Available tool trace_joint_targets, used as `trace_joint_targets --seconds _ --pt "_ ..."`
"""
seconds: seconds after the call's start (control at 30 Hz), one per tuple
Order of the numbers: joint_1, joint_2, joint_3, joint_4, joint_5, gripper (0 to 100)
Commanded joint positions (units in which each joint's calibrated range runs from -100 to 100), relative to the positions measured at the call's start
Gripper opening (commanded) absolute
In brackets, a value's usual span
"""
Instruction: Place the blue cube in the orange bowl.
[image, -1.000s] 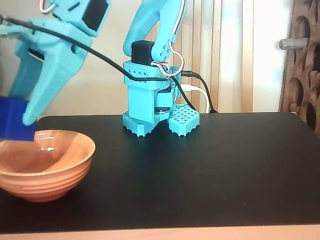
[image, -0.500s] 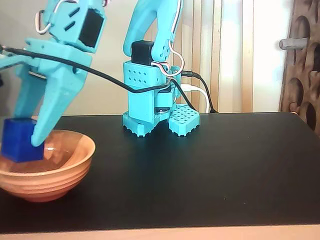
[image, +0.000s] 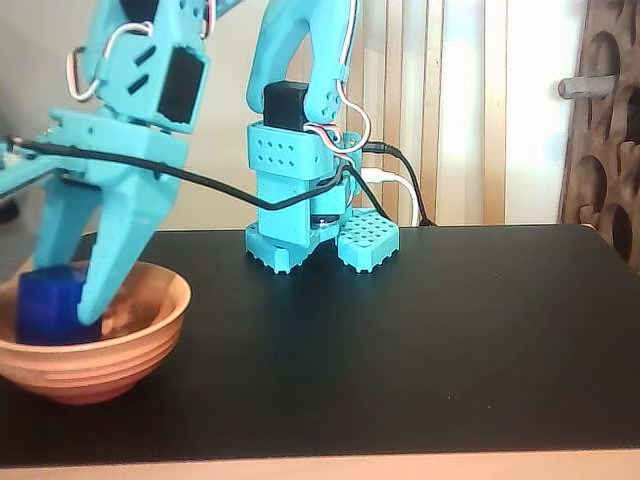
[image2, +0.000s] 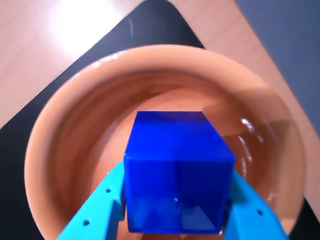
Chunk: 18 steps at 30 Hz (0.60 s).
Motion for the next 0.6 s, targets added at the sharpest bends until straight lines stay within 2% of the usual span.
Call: trace_joint_targets --seconds 0.0,0.57 --pt "-2.2 0.6 -3.6 -2.5 0.5 12" --pt "-3.2 1.3 -2.5 -1.7 -1.0 12"
